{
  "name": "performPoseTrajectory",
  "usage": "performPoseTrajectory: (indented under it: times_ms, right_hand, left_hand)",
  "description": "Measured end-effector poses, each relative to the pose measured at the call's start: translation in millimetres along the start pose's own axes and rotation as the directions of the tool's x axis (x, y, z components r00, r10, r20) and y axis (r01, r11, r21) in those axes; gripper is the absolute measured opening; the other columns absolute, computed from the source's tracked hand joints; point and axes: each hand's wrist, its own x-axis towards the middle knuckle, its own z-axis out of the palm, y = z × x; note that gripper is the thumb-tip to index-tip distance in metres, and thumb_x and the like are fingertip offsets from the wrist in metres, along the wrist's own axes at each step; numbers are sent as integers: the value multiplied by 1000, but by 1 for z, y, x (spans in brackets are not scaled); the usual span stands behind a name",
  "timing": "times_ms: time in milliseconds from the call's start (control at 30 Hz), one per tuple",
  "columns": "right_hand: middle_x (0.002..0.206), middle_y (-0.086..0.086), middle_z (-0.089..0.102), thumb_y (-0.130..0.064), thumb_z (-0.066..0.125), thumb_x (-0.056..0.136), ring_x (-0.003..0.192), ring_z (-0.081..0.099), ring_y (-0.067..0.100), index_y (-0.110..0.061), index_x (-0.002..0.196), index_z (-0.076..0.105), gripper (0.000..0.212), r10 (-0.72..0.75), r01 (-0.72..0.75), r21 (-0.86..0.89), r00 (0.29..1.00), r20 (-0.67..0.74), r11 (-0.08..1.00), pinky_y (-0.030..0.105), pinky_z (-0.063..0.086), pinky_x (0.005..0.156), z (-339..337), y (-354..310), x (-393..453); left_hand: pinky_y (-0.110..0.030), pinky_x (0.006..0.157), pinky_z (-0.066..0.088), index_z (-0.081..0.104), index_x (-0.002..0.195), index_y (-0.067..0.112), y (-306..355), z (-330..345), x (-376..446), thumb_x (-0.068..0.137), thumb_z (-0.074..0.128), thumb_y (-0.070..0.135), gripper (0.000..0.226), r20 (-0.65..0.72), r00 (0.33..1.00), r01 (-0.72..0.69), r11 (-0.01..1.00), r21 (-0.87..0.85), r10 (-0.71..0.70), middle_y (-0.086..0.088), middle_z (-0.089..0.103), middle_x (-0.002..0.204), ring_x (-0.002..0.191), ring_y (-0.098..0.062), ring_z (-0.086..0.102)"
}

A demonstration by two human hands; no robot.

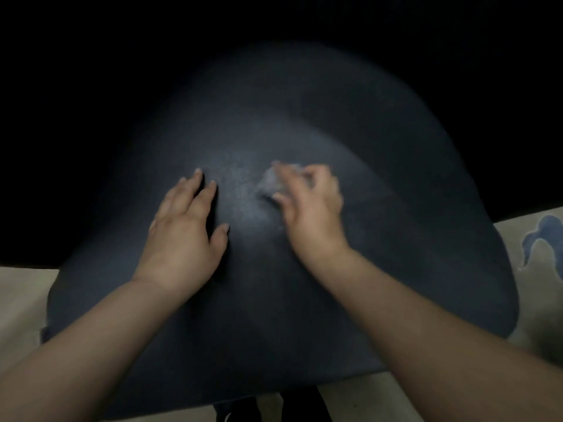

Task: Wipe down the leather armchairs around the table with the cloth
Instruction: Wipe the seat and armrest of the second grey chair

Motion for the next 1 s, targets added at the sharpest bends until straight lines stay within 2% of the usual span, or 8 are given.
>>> performPoseTrajectory:
  times_ms: [133,300,400,567,733,833,933,1000]
  right_hand:
    - [123,13,43,-21,60,89,111,42,29,-29,136,50,48,300,-307,-8,933,-198,952,39,34,98,-8,14,14]
    - [115,13,47,-20,66,84,101,45,29,-29,131,55,49,32,-33,37,999,24,999,44,40,91,26,-43,-56]
    - [114,16,49,-18,68,82,102,47,33,-27,129,58,48,-62,63,-16,996,65,998,44,39,89,11,-21,-42]
    - [120,15,44,-18,62,86,107,44,33,-32,133,53,49,287,-301,-38,934,-211,953,43,36,95,-5,10,-17]
    - [115,12,47,-17,65,84,100,43,27,-31,130,55,49,-12,12,18,1000,14,1000,39,35,88,45,-63,-68]
    - [114,13,48,-16,66,83,101,44,29,-31,128,57,49,-97,97,-1,994,56,995,40,36,86,35,-50,-58]
    - [117,18,48,-17,63,85,102,47,37,-31,130,56,48,81,-99,-144,988,-131,985,44,39,87,4,-1,-28]
    - [120,16,45,-17,61,87,107,45,34,-32,132,54,49,255,-282,-80,935,-248,956,43,37,94,-9,18,-20]
  left_hand:
    - [-39,119,12,28,150,20,-20,-5,-8,89,59,35,70,-4,999,48,999,6,-48,1,12,160,146,-20,8]
    - [-38,119,12,28,150,17,-23,-4,-17,88,61,33,72,9,999,36,999,12,-36,-2,13,160,146,-22,8]
    - [-37,120,10,27,150,18,-22,-3,-19,88,61,32,72,12,1000,27,1000,0,-27,-1,11,161,146,-21,7]
    - [-35,119,9,26,150,20,-34,-6,-28,88,62,32,73,-2,999,37,999,-6,-37,1,10,161,146,-19,6]
    - [-30,117,7,27,150,19,-41,-6,-40,86,64,33,76,7,1000,23,1000,-15,-23,1,10,161,146,-19,6]
    - [-25,114,3,27,150,20,-45,-7,-43,85,66,34,78,4,1000,7,1000,-11,-7,1,10,161,146,-19,6]
    - [-26,114,4,25,151,23,-52,-8,-46,85,67,37,79,6,1000,16,1000,-21,-16,3,9,161,146,-17,5]
    - [-26,114,4,26,150,24,-57,-9,-49,84,67,38,80,3,1000,28,999,-26,-28,2,9,161,146,-17,5]
